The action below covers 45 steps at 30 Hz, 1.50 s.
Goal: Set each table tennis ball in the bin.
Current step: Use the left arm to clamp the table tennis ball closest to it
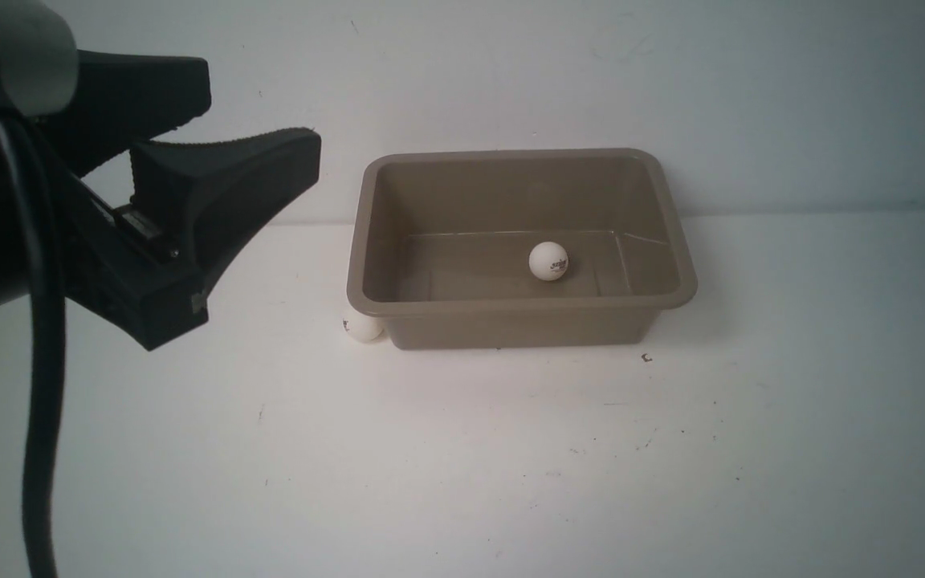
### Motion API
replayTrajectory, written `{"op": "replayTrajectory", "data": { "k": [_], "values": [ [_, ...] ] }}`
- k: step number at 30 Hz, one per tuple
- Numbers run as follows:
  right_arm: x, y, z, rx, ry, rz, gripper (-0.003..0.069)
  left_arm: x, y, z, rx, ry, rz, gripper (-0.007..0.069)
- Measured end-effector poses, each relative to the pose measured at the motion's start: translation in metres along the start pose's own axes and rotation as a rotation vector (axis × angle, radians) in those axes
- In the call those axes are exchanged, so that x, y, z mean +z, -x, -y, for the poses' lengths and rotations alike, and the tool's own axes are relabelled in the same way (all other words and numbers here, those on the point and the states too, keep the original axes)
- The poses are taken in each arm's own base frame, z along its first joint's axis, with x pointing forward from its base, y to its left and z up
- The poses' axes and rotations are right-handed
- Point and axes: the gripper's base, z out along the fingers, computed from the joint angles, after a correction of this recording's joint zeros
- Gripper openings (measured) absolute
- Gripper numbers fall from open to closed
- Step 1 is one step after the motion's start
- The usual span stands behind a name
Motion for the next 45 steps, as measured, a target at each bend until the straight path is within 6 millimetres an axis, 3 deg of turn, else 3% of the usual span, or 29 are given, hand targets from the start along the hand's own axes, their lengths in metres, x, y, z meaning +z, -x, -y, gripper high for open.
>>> {"op": "replayTrajectory", "data": {
  "k": [13, 19, 25, 45],
  "values": [
    [0.017, 0.002, 0.022, 0.041, -0.075, 0.055, 0.0238, 0.000, 0.000, 0.000, 0.001, 0.001, 0.000, 0.0535],
    [0.003, 0.013, 0.025, -0.010, -0.219, 0.157, 0.0238, 0.000, 0.000, -0.001, 0.003, 0.007, 0.005, 0.0535],
    [-0.014, 0.020, 0.015, -0.024, -0.257, 0.219, 0.0238, 0.000, 0.001, -0.001, 0.005, 0.011, 0.007, 0.0535],
    [-0.018, 0.026, 0.019, 0.047, -0.314, 0.291, 0.0238, 0.000, 0.002, -0.003, 0.000, 0.034, 0.025, 0.0535]
  ]
}}
